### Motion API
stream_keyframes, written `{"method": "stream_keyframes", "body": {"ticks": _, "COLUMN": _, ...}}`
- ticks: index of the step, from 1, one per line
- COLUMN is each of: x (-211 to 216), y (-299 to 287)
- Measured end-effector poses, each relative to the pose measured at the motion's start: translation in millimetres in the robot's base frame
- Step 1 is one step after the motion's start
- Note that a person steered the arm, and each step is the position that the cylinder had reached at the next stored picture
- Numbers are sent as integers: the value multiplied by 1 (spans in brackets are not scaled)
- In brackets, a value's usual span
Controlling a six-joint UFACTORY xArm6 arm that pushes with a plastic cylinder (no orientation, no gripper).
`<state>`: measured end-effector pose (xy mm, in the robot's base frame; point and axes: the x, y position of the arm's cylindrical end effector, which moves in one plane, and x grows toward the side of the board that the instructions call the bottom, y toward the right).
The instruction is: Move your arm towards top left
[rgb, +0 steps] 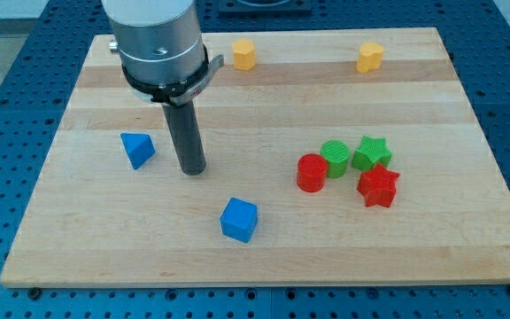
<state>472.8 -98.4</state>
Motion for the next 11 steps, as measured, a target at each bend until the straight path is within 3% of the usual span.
{"method": "stream_keyframes", "body": {"ticks": 5, "x": -23, "y": 1}}
{"method": "stream_keyframes", "body": {"ticks": 11, "x": -166, "y": 7}}
